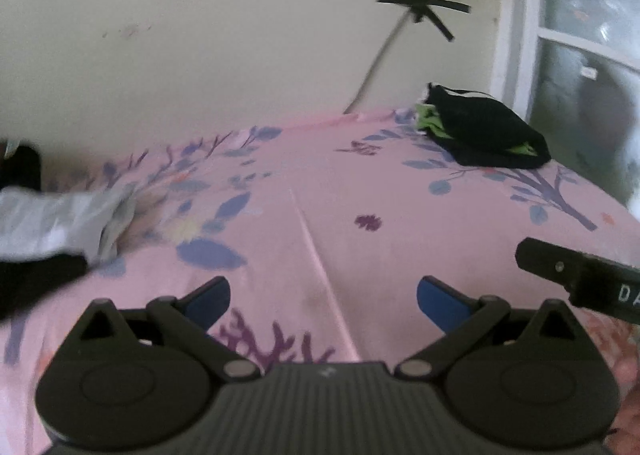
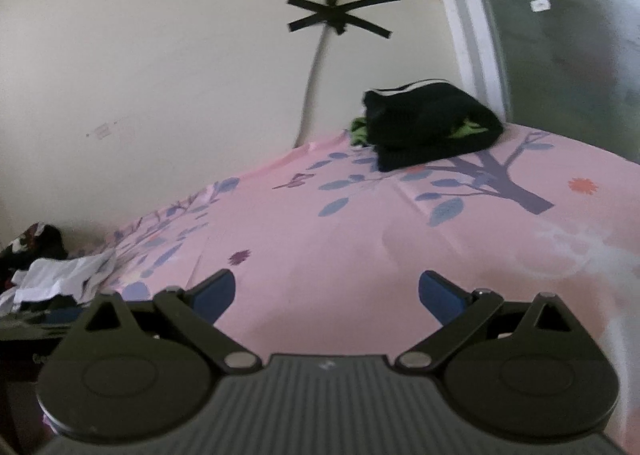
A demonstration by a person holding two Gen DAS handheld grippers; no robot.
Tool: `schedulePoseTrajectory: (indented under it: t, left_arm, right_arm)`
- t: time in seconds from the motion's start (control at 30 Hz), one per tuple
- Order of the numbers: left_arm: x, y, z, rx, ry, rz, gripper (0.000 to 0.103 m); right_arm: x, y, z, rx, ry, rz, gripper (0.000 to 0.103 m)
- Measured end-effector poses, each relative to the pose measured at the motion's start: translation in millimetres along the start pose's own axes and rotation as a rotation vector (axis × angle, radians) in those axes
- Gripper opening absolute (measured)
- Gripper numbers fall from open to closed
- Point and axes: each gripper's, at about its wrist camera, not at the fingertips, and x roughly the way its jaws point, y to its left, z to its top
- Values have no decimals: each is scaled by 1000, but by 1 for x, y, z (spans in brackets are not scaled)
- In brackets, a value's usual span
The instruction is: Fold small clothes
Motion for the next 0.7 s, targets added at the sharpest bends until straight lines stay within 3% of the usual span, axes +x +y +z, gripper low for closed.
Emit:
schedulePoseTrajectory:
  t: [0.13,0.33,0.5,0.7]
  left_arm:
    - [10,-4,17,57,6,17,103]
    - [14,-18,42,104,-73,5,103]
    - [27,-22,32,117,-61,-31,103]
    - [27,-19,23,135,-50,-20,103]
  right_arm:
    - [0,-2,2,8,2,-38,93]
    - [-13,-12,9,22,-55,-127,93]
    - [-13,-19,5,60,-41,-177,93]
    - [-4,-7,1,22,-11,-164,93]
